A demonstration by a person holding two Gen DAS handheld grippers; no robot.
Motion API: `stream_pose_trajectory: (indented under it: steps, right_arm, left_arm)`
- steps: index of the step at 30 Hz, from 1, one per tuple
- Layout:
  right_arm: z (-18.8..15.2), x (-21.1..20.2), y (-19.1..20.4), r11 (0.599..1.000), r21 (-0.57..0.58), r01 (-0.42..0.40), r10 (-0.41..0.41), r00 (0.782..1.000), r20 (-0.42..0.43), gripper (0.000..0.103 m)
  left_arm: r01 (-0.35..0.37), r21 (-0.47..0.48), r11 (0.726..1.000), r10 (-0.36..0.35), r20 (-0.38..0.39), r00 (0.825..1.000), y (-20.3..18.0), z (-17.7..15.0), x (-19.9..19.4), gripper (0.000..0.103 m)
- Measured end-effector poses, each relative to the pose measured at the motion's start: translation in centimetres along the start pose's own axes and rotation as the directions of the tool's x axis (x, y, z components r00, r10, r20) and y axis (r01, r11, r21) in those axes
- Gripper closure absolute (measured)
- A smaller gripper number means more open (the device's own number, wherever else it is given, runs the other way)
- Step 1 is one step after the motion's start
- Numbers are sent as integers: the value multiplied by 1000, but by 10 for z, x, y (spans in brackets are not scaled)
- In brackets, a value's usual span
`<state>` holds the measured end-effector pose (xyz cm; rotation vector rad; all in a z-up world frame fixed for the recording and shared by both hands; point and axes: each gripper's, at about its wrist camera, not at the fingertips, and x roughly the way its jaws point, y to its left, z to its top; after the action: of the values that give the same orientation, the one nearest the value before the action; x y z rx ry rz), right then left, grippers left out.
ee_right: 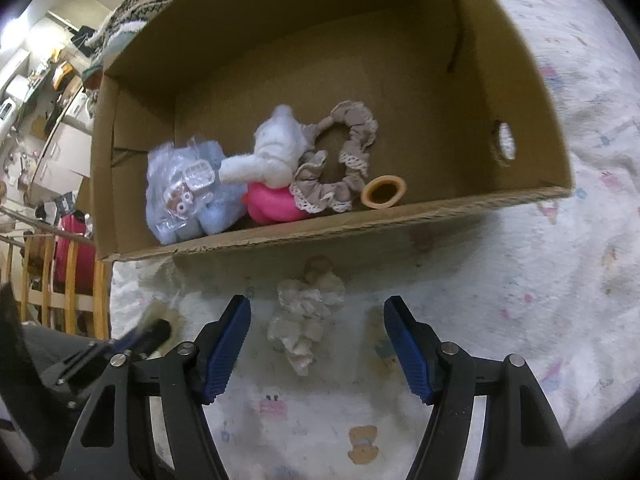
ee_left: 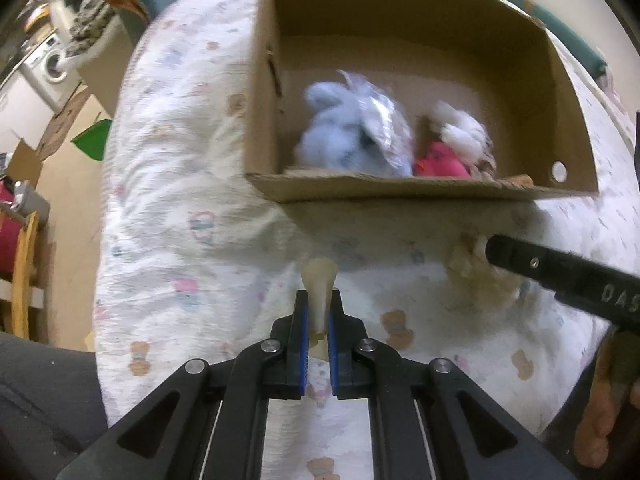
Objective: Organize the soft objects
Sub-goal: 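Grasp the small beige item with left tool while right tool grasps cream scrunchie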
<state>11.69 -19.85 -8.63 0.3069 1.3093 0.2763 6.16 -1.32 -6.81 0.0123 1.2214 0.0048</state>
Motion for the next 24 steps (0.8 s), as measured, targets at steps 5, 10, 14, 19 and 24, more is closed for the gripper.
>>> stream_pose_trajectory:
  steps: [5,10,14,19,24]
  right_arm:
    - [4,10,4,1000,-15,10,-10,1000,-7,43]
    - [4,18,7,1000,-26,-5,4,999,-35,68]
    - [2,13,14,998,-57,-4,3,1000,-15,83]
    - [-3,10,19,998,-60,-19,19,1000,-7,86]
    - [-8,5,20,998,-63,-27,28,1000,4,86]
  left_arm:
    - [-15,-4,1000,15,15,1000,6,4,3,95]
    - [-15,-8,1000,15,15,1000,5,6,6,95]
    - [-17,-12,1000,18,15,1000,4,7,8,95]
    - [-22,-17,1000,22,21,1000,5,7,7,95]
    - [-31,-25,999,31,26,999,7,6,5,95]
